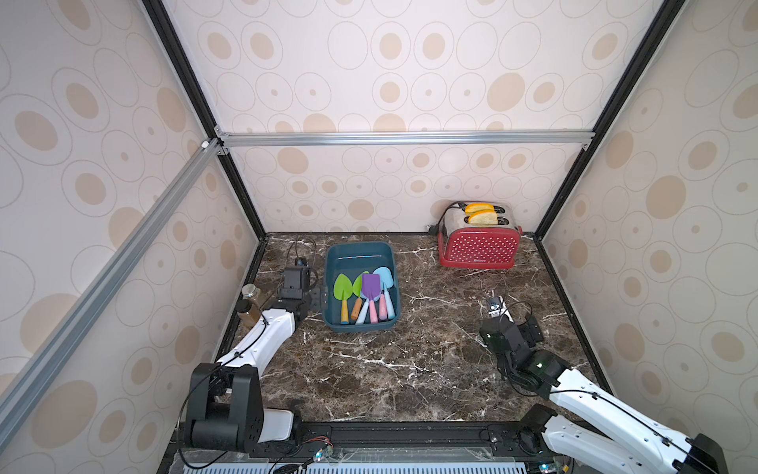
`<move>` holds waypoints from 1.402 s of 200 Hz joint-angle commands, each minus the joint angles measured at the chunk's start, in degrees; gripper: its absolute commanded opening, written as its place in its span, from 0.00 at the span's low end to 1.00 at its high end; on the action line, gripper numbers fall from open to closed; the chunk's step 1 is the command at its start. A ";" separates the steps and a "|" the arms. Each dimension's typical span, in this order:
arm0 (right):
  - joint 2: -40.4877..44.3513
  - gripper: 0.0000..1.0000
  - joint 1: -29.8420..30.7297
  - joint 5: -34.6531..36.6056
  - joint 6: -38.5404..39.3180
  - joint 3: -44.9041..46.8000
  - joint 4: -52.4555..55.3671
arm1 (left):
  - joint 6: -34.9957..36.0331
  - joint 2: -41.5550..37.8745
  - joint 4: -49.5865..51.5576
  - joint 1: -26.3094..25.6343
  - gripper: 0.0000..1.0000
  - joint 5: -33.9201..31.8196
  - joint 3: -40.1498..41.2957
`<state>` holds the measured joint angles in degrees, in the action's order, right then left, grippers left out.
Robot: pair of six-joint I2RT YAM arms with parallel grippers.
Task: Put the shovel into the storage box
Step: Reset both arms
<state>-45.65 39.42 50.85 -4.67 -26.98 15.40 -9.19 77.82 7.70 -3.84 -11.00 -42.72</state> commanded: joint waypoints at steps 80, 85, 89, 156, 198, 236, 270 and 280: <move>-21.28 1.00 -23.05 -19.59 8.34 10.65 -50.11 | 4.29 8.93 -42.74 4.05 0.99 -7.82 11.58; -23.64 1.00 -23.23 -20.23 9.33 10.89 -53.70 | 4.20 8.52 -43.88 4.10 0.99 -7.62 12.57; -25.03 0.99 -23.19 -20.48 10.57 10.67 -55.29 | 4.23 8.25 -44.85 4.17 0.99 -7.42 13.28; -40.49 0.96 -29.90 -32.08 12.55 7.19 -70.14 | 8.32 9.94 -53.50 4.44 0.98 3.61 17.40; -43.37 0.91 -34.94 -41.41 9.15 6.31 -69.22 | 7.26 10.83 -54.91 5.70 0.98 5.38 17.85; -42.37 0.89 -37.63 -47.34 7.44 2.51 -59.70 | 7.34 10.96 -54.79 5.74 0.99 5.13 17.59; -42.55 1.00 -37.92 -47.79 7.38 2.64 -60.37 | 7.35 10.74 -54.92 5.70 0.99 5.12 17.83; -42.44 1.00 -37.98 -47.89 7.32 2.57 -60.12 | 7.39 10.55 -55.26 5.70 0.99 5.06 18.10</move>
<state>-88.03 1.58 4.73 3.60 -23.81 -46.39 -2.50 88.09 -45.82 1.52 -6.28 -24.97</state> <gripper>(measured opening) 0.999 0.989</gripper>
